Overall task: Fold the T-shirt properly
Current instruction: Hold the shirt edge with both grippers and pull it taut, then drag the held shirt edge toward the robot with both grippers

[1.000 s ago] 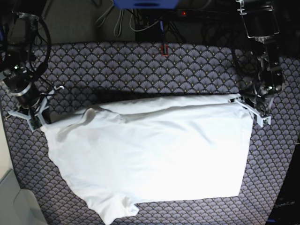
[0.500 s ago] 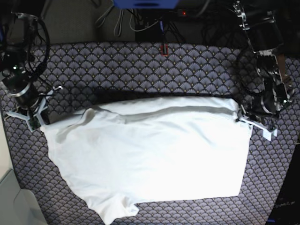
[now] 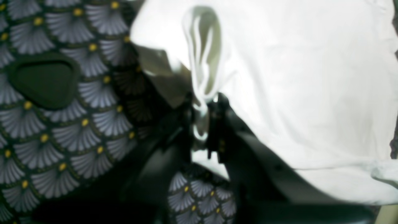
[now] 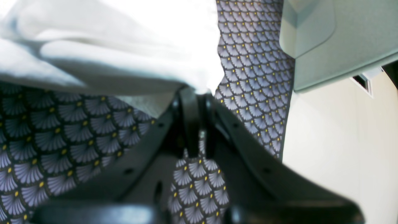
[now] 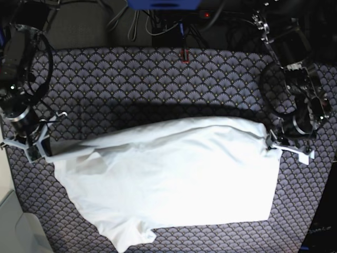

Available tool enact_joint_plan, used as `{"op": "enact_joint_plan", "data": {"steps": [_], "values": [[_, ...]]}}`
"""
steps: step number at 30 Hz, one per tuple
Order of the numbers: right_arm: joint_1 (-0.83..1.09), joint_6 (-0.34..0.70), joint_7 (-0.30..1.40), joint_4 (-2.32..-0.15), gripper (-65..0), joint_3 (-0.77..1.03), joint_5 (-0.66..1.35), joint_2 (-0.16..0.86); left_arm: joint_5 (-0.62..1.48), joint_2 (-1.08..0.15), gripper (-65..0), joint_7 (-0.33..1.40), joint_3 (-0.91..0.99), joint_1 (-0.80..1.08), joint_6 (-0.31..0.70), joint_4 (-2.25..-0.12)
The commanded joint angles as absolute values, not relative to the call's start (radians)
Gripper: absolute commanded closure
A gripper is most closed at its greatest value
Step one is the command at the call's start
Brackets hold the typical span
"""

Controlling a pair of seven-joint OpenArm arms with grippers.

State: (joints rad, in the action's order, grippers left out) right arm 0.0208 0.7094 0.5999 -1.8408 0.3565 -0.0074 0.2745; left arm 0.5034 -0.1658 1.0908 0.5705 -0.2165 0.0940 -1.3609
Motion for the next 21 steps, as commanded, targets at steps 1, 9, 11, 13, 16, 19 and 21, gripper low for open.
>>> {"op": "enact_joint_plan", "data": {"steps": [1,9,11,13,16,19,21], "values": [[0.010,0.698,0.578,-1.856,0.0,0.366,0.001,0.289,0.509,-0.180,-0.5,1.076,0.581,-0.249,0.096,-1.374],[-0.008,0.698,0.579,-1.854,0.0,0.386,0.001,0.288,0.510,-0.182,-0.5,1.076,0.661,-0.300,0.096,-1.260],[-0.002,0.698,0.579,-1.854,0.0,0.386,0.001,0.288,0.510,-0.183,-0.5,1.076,0.676,-0.302,0.096,-1.244],[-0.001,0.698,0.579,-1.854,0.0,0.386,0.001,0.288,0.510,-0.188,-0.5,1.076,0.676,-0.302,0.096,-1.241],[0.004,0.698,0.579,-1.854,0.0,0.406,0.001,0.288,0.510,-0.189,-0.5,1.079,0.680,-0.302,0.096,-1.242],[0.008,0.698,0.579,-1.854,0.0,0.429,0.001,0.288,0.513,-0.191,-0.5,1.081,0.680,-0.300,0.096,-1.242],[0.013,0.698,0.579,-1.860,0.0,0.429,0.001,0.289,0.515,-0.191,-0.5,1.086,0.680,-0.297,0.096,-1.250]]}}
